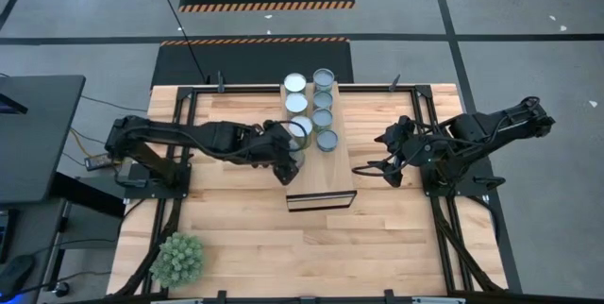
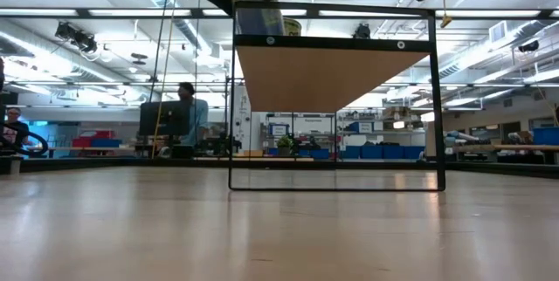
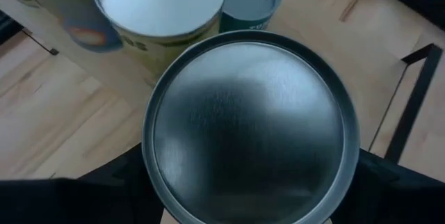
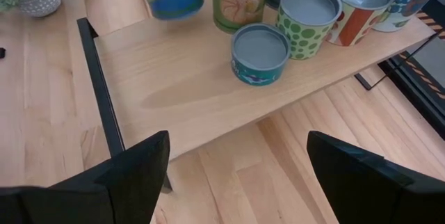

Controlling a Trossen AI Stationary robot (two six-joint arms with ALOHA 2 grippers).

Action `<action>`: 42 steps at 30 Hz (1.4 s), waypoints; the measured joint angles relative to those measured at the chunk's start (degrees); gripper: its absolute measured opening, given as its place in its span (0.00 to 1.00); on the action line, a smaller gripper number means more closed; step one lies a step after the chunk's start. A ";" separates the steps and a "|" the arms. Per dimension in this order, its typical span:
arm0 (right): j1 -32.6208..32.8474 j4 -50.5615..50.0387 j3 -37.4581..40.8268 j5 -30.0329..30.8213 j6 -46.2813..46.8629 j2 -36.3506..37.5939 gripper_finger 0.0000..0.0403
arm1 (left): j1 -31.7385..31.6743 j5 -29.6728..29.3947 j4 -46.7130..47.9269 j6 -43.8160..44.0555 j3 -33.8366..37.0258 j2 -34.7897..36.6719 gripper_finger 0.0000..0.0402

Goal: Pick and place cans onto a shelf
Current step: Put the canned peas on the shelf

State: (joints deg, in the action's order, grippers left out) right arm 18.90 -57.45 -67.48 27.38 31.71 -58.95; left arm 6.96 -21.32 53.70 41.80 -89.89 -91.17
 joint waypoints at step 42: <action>0.00 0.37 0.00 0.00 -0.17 -0.03 0.86 | 0.00 1.25 -5.54 -3.73 0.00 -4.47 0.88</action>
State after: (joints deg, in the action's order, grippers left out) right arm 18.90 -57.08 -67.49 27.38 31.55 -58.98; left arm 6.96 -20.06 48.16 38.08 -89.89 -95.64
